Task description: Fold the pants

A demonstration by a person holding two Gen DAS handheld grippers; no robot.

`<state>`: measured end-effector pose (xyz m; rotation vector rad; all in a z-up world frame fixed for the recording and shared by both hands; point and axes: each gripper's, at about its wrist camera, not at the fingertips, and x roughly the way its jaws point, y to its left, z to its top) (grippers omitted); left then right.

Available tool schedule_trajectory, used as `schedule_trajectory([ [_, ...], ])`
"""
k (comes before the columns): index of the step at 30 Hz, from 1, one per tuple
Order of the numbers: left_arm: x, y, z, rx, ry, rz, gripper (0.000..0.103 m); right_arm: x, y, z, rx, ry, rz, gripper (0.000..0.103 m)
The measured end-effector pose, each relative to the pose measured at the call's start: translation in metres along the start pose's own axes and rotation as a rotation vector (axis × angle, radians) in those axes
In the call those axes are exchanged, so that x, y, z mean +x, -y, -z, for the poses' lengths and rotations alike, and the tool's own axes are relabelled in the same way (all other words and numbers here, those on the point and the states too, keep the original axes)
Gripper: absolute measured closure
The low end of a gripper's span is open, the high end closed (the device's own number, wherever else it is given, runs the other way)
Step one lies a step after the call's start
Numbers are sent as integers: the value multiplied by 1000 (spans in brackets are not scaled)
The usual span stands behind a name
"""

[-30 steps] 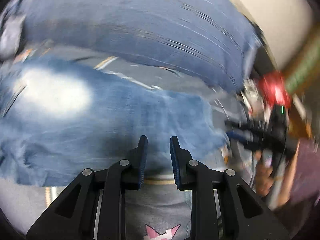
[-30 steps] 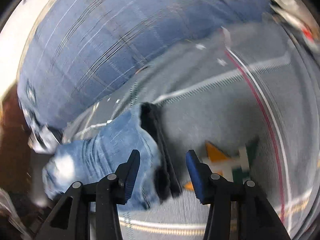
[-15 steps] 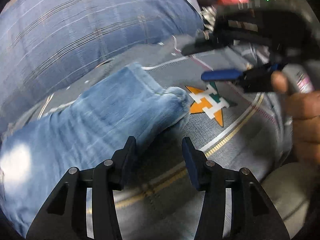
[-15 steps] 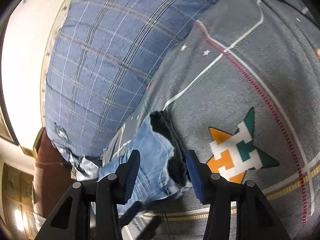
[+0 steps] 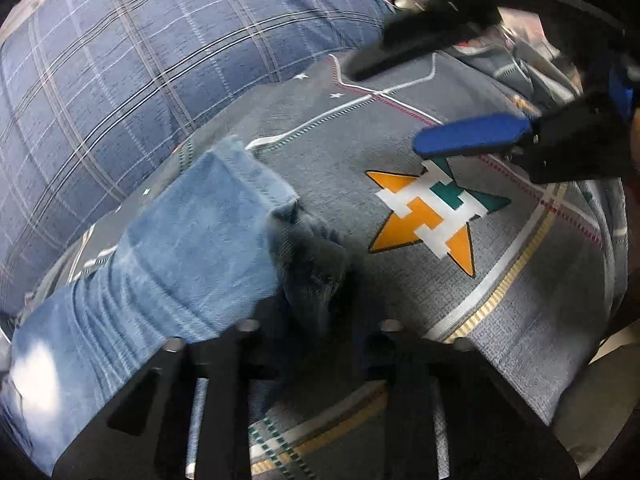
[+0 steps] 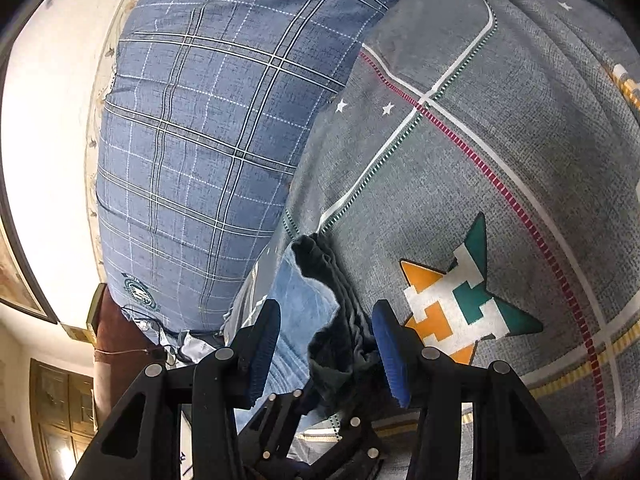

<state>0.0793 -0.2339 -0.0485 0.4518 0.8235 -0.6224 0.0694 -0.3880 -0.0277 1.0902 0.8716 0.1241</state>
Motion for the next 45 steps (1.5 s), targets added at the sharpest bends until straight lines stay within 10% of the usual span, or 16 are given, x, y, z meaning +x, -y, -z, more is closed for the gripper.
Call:
schedule_trajectory([
  [7,-42,-53,1,-303,105,164,93,7,3,-2,31,-24,-30,56],
  [18,-50,-58,10,-384,129,230,93,86,-23,-14,38,-234,-168,54],
  [23,-48,-59,13,-408,121,263,93,97,-32,-10,-46,-240,-25,54],
  [26,-50,-61,14,-423,120,281,93,101,-31,-12,-90,-226,88,83],
  [35,-113,-90,20,-542,219,277,93,65,-94,8,-341,-115,-154,92],
  [40,-153,-129,62,-731,258,190,93,76,-141,43,-431,-173,-326,92],
  [45,-141,-172,117,-899,195,116,93,123,-185,92,-543,-254,-317,89],
])
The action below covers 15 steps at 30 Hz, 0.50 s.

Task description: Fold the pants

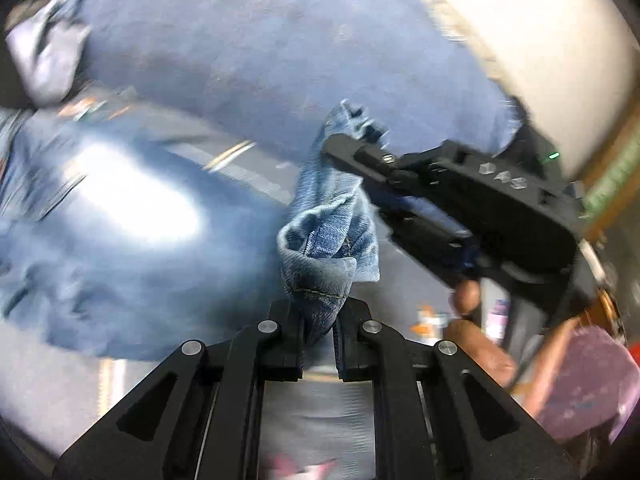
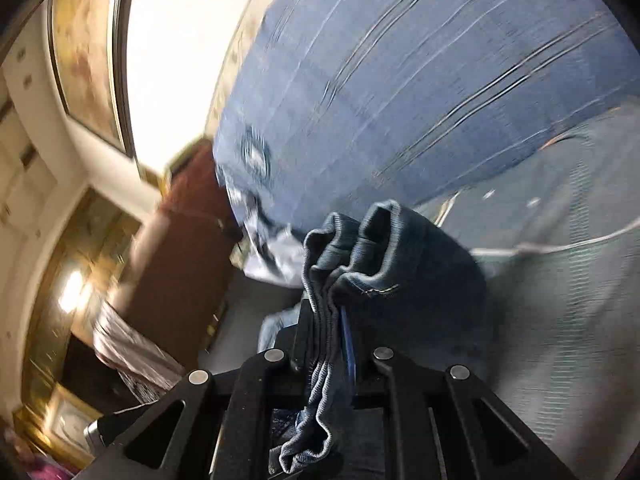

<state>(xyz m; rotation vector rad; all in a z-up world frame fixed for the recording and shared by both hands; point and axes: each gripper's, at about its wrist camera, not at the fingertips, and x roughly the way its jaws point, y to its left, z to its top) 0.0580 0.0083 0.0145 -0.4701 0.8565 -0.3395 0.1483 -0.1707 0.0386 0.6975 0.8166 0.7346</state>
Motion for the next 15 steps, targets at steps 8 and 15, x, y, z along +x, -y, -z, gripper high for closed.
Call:
schedule_trajectory([
  [8,27,-80,13,-288,-155,-108,94,36,34,16,85,-150,137,76],
  [15,11,-73,13,-239,-127,-123,94,12,30,10,24,-48,216,67],
])
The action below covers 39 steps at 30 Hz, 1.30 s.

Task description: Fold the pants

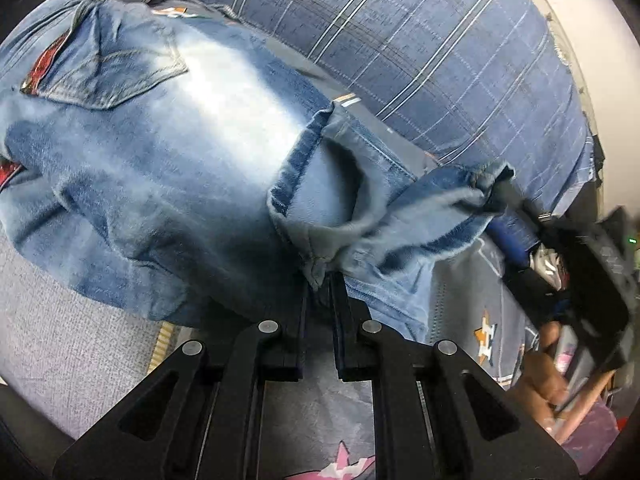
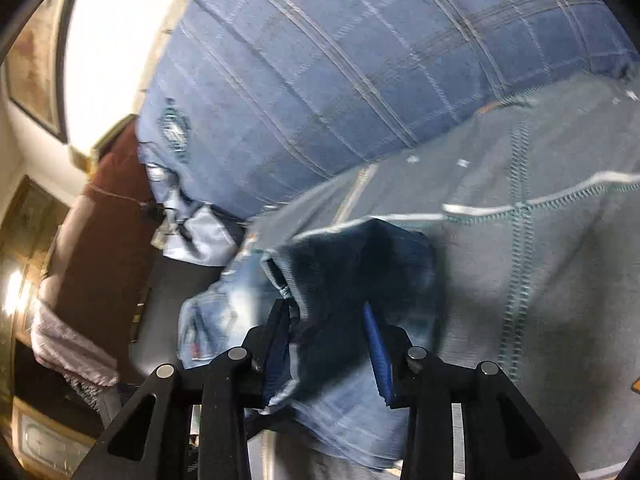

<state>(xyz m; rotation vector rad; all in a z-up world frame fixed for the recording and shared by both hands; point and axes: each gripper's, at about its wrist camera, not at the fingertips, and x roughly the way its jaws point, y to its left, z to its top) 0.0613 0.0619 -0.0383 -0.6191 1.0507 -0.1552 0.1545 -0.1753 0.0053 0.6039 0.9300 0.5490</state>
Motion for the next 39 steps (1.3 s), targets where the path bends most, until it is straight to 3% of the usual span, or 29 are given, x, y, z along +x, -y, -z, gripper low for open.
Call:
schedule_trajectory([
  [5,-9,-4,2,-6,40,-14,94,-20,1,-5,7,94,-97,66],
  [7,-11,-4,4,5,64,-34,95,-24,8,-7,36,105,-80,63],
  [10,-9,-3,12,16,67,-54,95,-3,22,-8,83,28,29,63],
  [14,-7,4,11,20,53,-7,95,27,27,-3,89,-52,53,63],
  [17,-19,9,8,41,93,42,94,49,-5,0,-59,-91,50,79],
  [20,-11,14,4,77,79,12,69,65,-17,11,-136,-143,106,82],
  [22,2,14,-6,71,41,-31,65,74,-9,18,-115,-204,133,85],
  [24,12,16,-15,63,12,-42,65,62,-6,16,-93,-181,99,85],
  [26,17,25,-24,91,11,-65,65,37,-8,6,-87,-111,61,83],
  [27,23,36,-29,150,10,-120,62,28,-9,2,-88,-80,58,77],
  [28,30,42,-32,194,1,-167,62,13,-6,0,-83,-44,76,70],
  [29,36,44,-32,234,-16,-219,62,5,-3,0,-71,-26,100,51],
  [30,45,47,-35,270,-41,-277,62,0,2,-1,-48,-8,125,45],
  [34,47,45,-34,280,-1,-312,62,-4,40,-2,102,-51,173,45],
  [38,49,39,-33,267,5,-296,63,29,56,10,196,-228,126,53],
  [39,48,38,-34,258,12,-281,71,36,56,15,204,-262,111,56],
])
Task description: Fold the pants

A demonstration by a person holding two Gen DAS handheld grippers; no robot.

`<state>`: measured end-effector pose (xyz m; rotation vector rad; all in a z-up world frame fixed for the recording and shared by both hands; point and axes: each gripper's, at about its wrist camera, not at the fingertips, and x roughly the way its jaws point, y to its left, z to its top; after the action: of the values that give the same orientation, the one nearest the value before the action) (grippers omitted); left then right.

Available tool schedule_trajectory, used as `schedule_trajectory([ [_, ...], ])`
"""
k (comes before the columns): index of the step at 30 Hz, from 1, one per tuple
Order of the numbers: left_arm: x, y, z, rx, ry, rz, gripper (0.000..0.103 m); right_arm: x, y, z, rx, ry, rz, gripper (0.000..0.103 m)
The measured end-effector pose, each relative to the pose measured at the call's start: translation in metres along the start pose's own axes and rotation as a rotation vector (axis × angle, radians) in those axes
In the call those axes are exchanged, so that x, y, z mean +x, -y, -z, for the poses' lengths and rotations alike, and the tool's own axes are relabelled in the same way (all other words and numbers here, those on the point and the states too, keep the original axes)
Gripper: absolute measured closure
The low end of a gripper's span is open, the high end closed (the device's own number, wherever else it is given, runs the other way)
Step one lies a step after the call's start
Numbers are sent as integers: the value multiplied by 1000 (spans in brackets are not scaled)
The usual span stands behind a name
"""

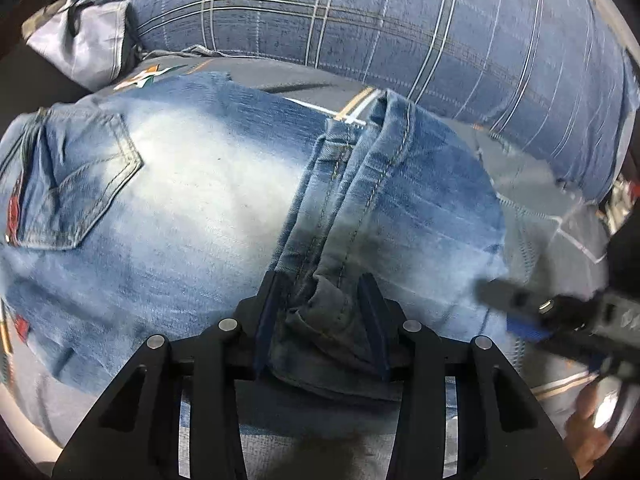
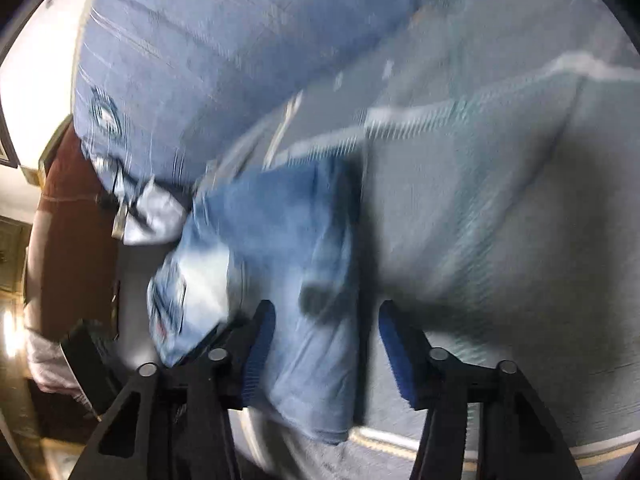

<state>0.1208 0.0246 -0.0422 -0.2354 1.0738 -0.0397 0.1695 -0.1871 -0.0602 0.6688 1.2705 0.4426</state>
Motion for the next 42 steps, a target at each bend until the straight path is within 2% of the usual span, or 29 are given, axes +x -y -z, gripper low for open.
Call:
schedule_trajectory([
  [1,-2,-1,3,0,4,11,83,7,-2,3,-3,-24,-11,57],
  [5,-3,2,6,5,-12,39,86,12,-11,11,-51,-20,38,63],
  [8,-30,1,13,8,31,79,87,13,-11,14,-54,-9,66,72],
  [11,-47,-9,19,-15,81,64,87,11,-9,15,-46,-5,68,74],
  [13,-27,-17,18,-36,30,24,87,13,-9,14,-31,-10,54,73],
  [15,-11,-23,19,-67,-18,38,87,15,-9,13,-38,-28,50,74],
  [20,-24,-16,19,-71,8,43,87,12,-1,12,0,-30,9,74],
  [23,-14,-15,20,-66,-20,20,87,12,4,12,27,-38,-14,74],
  [25,-14,-13,19,-52,-10,14,87,14,-1,13,9,-39,0,74],
  [28,-16,-12,23,-40,-3,2,87,18,-10,14,-36,-34,49,82],
  [32,-18,-9,24,-38,14,19,87,16,-24,19,-110,8,113,95],
  [36,-17,0,18,-51,1,61,87,-9,-40,20,-169,102,96,97],
  [38,-18,17,9,-34,-21,80,87,-22,-43,19,-174,134,69,97],
  [42,-20,58,-4,4,-48,173,87,-62,-39,13,-178,252,101,97],
])
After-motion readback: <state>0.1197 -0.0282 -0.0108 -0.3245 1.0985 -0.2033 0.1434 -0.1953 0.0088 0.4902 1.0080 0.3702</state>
